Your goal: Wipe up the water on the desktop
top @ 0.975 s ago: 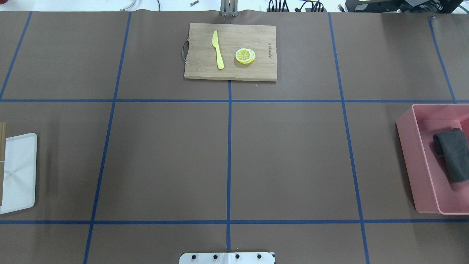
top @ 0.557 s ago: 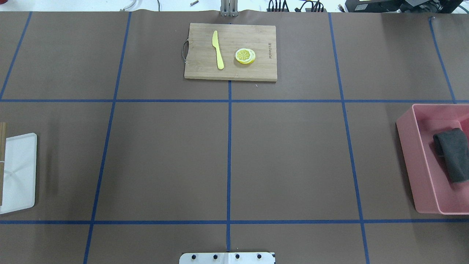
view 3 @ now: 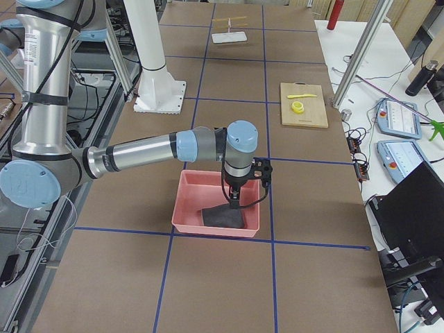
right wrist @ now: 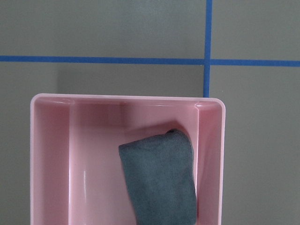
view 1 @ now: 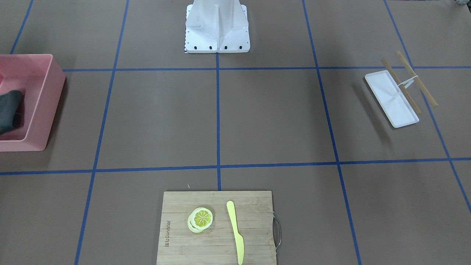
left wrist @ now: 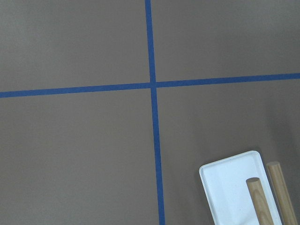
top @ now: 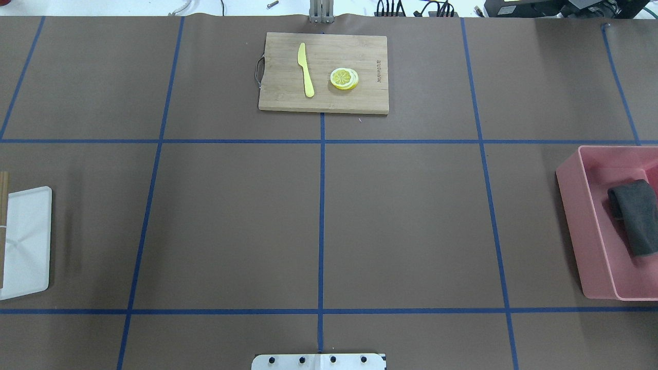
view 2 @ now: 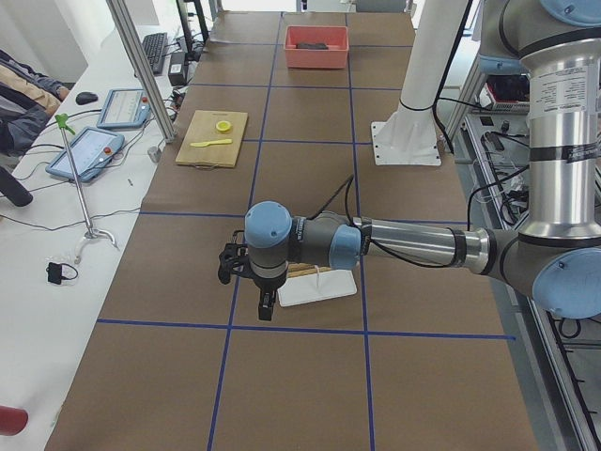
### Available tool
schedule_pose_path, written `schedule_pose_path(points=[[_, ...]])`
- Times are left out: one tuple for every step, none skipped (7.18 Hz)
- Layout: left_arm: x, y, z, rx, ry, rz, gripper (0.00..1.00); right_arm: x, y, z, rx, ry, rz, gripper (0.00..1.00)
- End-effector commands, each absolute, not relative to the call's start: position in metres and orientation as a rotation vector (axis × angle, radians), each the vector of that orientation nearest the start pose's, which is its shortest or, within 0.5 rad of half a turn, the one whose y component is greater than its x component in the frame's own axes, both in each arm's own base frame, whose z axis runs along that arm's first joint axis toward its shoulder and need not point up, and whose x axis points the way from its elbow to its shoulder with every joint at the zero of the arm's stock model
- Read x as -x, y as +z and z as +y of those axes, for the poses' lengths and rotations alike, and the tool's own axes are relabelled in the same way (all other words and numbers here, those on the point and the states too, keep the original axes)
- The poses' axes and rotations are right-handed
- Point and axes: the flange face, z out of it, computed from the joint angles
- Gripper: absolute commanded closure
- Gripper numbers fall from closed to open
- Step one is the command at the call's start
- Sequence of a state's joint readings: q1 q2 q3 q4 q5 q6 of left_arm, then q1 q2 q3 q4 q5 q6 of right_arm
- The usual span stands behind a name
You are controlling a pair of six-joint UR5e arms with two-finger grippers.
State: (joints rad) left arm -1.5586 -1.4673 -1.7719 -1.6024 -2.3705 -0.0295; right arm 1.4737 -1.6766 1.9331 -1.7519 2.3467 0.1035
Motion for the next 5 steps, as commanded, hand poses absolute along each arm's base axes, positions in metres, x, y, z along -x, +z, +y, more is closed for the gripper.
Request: schedule_pose_path(points=[[0.059,0.606,-0.452,-0.103,0.029,0.796,0.02,-0.019,0.532,-0.46,-0.032,-0.039,-0.779,0.0],[0.07,0.606,-0.449,-0.114,0.01,0.795,0.02,-0.019,0.526,-0.46,-0.046,-0.048,-0.782,0.0],[0.077,0.598,-0.452,-0.133,-0.01,0.802,0.02,-0.02,0.512,-0.451,-0.071,-0.057,-0.781,0.0],[0.078,0.596,-0.452,-0.135,-0.012,0.798,0.02,-0.02,0.517,-0.451,-0.061,-0.056,-0.78,0.0],[0.08,0.584,-0.449,-0.158,-0.006,0.801,0.02,-0.019,0.512,-0.45,-0.066,-0.056,-0.79,0.0]])
